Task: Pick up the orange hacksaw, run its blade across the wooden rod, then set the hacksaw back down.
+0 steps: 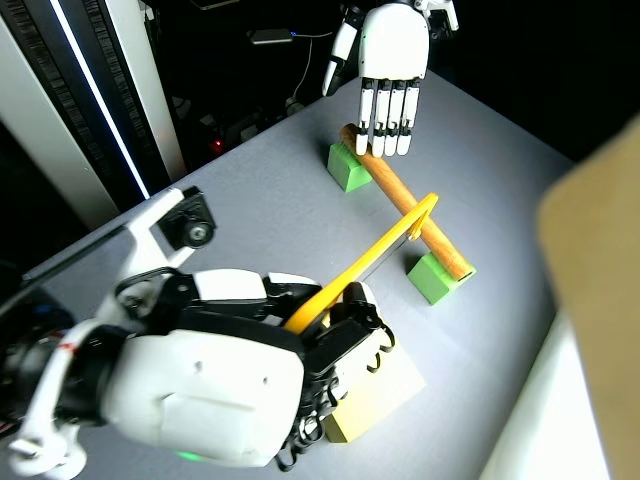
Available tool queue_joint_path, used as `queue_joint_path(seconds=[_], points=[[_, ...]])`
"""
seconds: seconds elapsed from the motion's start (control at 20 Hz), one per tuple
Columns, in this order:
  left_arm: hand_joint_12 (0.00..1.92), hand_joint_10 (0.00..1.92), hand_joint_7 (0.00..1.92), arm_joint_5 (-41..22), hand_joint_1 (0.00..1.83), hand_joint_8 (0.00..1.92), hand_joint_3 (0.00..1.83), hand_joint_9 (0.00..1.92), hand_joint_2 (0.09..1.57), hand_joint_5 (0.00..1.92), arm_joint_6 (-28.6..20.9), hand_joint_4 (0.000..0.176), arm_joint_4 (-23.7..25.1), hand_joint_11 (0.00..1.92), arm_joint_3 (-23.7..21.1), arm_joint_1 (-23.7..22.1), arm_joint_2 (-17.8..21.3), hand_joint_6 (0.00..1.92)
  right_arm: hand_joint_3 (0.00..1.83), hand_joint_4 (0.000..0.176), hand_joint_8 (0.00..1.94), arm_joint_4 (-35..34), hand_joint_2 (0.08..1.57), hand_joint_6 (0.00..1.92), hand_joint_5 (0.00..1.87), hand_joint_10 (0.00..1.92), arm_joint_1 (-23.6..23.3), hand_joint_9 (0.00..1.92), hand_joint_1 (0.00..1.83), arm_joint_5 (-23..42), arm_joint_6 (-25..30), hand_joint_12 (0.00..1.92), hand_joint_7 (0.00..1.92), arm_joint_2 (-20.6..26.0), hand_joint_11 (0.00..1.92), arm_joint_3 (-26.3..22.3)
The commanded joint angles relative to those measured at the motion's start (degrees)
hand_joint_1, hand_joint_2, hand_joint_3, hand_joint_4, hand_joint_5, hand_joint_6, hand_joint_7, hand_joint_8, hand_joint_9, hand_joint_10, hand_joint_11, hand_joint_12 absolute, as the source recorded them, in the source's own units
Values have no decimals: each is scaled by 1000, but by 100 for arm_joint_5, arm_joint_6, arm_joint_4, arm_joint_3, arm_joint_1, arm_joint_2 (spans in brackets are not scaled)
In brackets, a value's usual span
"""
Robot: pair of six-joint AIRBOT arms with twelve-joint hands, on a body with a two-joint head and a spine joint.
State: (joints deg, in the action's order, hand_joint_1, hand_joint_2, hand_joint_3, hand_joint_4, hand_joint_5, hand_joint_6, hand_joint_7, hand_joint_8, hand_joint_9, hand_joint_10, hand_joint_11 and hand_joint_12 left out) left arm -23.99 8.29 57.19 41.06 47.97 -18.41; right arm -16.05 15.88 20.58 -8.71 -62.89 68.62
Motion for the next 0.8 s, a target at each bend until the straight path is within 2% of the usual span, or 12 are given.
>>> queue_joint_path(seconds=[0.0,0.05,0.15,0.3,0.6,0.75], points=[[251,3,127,-163,51,2,0,96,1279,150,-7,0,-68,0,15,-24,-2,2,0,0,932,-415,1092,834,919,1166,-133,1064,1387,790,-228,1227,1021,19,918,-62],[211,0,123,-163,1,0,2,85,1287,152,-7,0,-68,0,16,-19,-2,1,0,0,903,-798,1088,825,924,1163,-147,1068,1390,838,-717,1227,1038,15,924,-140],[291,7,146,-162,0,4,0,118,1277,157,-7,0,-68,0,27,-18,-5,3,1,0,934,-921,1093,865,900,1148,-134,1069,1387,1097,-854,1216,1021,-81,919,-131],[242,5,138,-162,0,3,1,106,1282,158,-7,0,-68,0,50,-18,-5,1,1,0,950,-1097,1097,866,890,1169,-188,1066,1388,1226,-997,1229,1012,-279,930,-119],[276,2,116,-163,0,1,0,104,1276,112,-7,0,-68,0,44,-17,-6,0,0,0,957,-2322,1093,827,909,1148,-331,1085,1390,1488,-2245,1196,1013,-775,991,-118],[268,3,125,-163,0,4,0,110,1277,125,-7,0,-68,0,33,-17,-10,5,1,0,1007,-2410,1101,838,900,1176,-226,1064,1387,1562,-2385,1206,988,-973,952,-124]])
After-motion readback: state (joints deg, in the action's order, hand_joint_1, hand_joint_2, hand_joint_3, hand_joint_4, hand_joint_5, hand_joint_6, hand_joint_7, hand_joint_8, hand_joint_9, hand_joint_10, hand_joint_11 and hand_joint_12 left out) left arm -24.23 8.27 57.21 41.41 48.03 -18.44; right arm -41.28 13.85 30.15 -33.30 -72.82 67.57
